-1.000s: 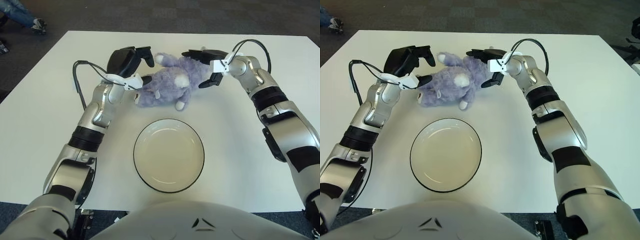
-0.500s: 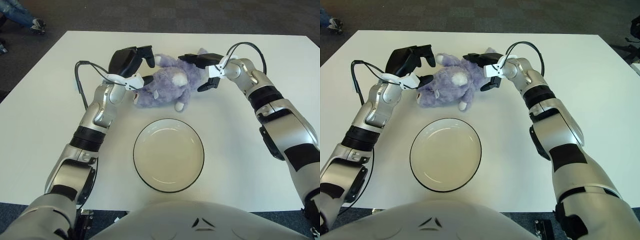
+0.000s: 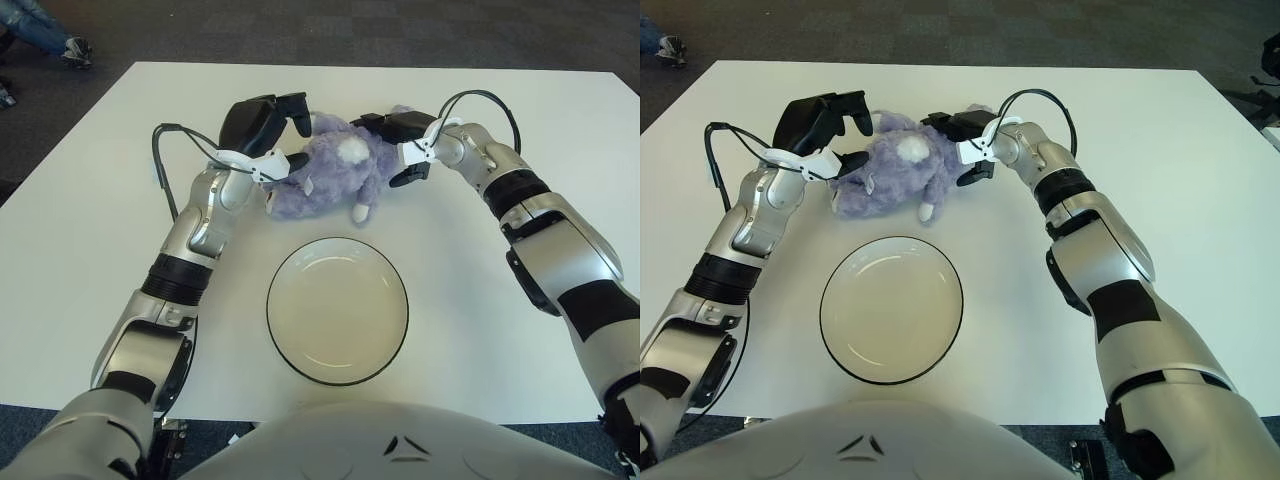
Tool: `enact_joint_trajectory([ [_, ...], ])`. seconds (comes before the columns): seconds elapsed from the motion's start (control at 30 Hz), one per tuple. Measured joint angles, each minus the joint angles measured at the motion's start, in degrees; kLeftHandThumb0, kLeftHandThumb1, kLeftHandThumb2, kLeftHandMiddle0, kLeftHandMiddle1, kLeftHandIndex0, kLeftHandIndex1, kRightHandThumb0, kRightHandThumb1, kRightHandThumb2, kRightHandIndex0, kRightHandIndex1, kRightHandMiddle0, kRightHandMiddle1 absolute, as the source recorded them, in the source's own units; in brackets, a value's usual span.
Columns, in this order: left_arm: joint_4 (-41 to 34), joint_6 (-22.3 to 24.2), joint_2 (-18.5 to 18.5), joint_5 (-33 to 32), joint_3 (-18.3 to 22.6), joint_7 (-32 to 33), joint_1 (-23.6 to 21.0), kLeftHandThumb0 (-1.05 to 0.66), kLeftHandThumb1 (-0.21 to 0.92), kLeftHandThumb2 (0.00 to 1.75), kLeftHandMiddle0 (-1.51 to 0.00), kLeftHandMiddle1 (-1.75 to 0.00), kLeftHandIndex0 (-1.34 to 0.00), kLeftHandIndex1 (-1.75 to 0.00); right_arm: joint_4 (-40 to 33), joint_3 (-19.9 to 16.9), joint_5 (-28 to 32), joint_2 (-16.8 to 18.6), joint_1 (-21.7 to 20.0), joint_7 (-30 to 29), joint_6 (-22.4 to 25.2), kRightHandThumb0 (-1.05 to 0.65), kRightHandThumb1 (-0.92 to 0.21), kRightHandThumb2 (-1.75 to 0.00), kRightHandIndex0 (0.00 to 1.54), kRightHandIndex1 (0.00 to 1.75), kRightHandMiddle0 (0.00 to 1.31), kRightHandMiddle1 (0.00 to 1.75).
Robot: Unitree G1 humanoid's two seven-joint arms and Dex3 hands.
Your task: Put the doll into the plate.
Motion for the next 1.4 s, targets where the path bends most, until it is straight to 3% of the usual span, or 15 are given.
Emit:
enact_joint_trajectory([
  [0.3,-0.40,0.13,0.00,-0.04,0.02,-0.04,0.59,-0.02,0.12,1.39,-0.73,-1.75,-0.83,-1.26,2.22,2.20,-1.24,1.46,0.02,-4.92,1.97,-0.45,-0.20,-1.02,0.15,0.99,0.00,0.29],
  [0.57,-0.55,0.31,0.00,-0.48,0.02,-0.30,0.67,-0.02,0.12,1.39,-0.73,-1.75,-0.82,-1.27,2.96,3.02,-1.68,3.35,0.43,-8.06,6.86,-0.50,-0.23,-0.98,0.03,1.07,0.00,0.28],
  [0.9,-0.99,0.31,0.67,0.60,-0.29,-1.28,0.71,-0.02,0.12,1.39,-0.71,-1.75,-0.83,-1.27,1.54,3.07,-2.06,5.37,2.30,-10.55,13.88,-0.47,-0.24,-0.99,0.00,0.66,0.00,0.24],
  [1.03,-1.28,0.31,1.38,0.43,-0.28,-2.70,0.79,-0.01,0.15,1.36,-0.68,-1.75,-0.82,-1.28,0.13,2.82,-2.07,5.68,3.66,-12.16,15.68,-0.53,-0.26,-0.97,0.00,0.64,0.00,0.27],
  [1.17,-2.10,0.42,2.66,0.83,-0.57,-5.12,0.96,-0.01,0.27,1.26,-0.52,-1.70,-0.76,-1.42,-1.42,2.85,-2.24,5.66,4.79,-13.36,17.00,-0.72,-0.38,-0.82,0.00,0.77,0.00,0.29],
  [1.23,-3.62,0.99,3.57,1.36,-0.79,-7.08,1.45,-0.01,0.48,0.98,-0.46,-1.62,-0.59,-1.47,-2.02,3.00,-2.41,5.61,5.06,-13.64,17.51,-0.78,-0.42,-0.77,0.00,0.85,0.00,0.29],
  [1.3,-5.62,2.09,4.39,1.58,-0.99,-9.41,2.33,-0.22,0.71,0.65,-0.21,-1.43,-0.47,-1.52,-2.37,3.19,-2.66,5.55,5.15,-13.69,17.82,-0.84,-0.46,-0.72,0.00,0.93,0.00,0.29],
  [1.4,-8.11,4.04,5.54,1.80,-1.46,-13.54,3.71,-0.54,0.63,0.72,-0.07,-1.19,-0.16,-1.30,-2.75,3.34,-2.83,5.43,5.14,-13.68,18.30,-0.88,-0.49,-0.69,0.00,0.98,0.00,0.29],
])
